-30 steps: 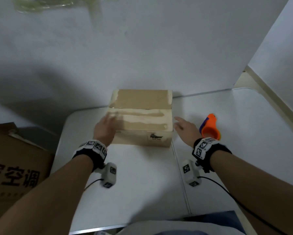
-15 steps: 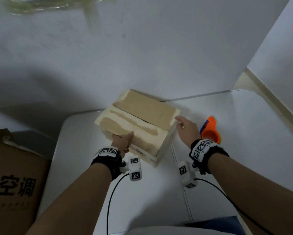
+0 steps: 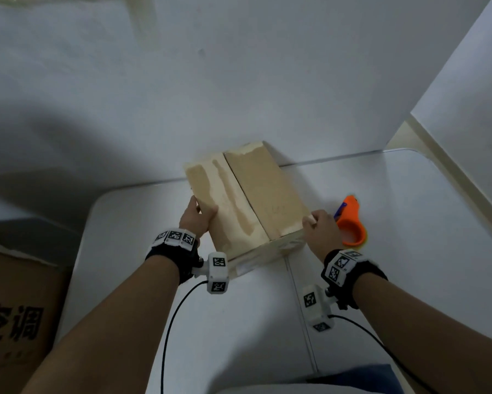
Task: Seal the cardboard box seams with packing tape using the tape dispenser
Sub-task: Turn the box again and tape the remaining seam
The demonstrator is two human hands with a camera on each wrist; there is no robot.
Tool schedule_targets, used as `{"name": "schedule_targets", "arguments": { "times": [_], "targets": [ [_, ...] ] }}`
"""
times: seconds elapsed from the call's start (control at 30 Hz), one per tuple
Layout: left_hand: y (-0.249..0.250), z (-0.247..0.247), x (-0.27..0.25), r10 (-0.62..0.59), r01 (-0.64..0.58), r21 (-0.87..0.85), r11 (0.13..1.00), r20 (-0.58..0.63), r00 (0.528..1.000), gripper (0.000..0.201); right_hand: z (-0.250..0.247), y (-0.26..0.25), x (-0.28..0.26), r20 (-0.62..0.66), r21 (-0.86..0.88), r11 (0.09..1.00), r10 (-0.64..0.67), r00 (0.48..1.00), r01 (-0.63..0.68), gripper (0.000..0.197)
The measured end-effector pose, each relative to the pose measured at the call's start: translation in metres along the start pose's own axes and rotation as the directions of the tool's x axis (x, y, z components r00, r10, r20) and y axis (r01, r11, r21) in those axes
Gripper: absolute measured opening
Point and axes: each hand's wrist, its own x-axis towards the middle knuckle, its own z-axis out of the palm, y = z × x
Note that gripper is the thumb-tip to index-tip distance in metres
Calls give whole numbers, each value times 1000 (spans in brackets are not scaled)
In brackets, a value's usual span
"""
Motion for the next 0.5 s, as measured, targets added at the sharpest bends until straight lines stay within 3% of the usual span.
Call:
{"name": "schedule_targets", "arguments": {
  "times": [0.1,0.27,0.4,0.5],
  "targets": [
    [-6,8,27,45,-40,95,995,-43,998,51,-1,-8,10,22,65,997,34,999,-36,35],
    [13,7,24,72,-54,194,979,-90,993,50,-2,-19,18,83,71,996,38,996,-44,36],
    [2,1,35,93,-77,204,976,-68,993,56,2,3,17,-8,42,999,-29,1000,29,33],
    [8,2,25,127,-103,246,964,-81,989,55,-1,11,14,-242,100,995,-4,970,29,24]
  ]
}}
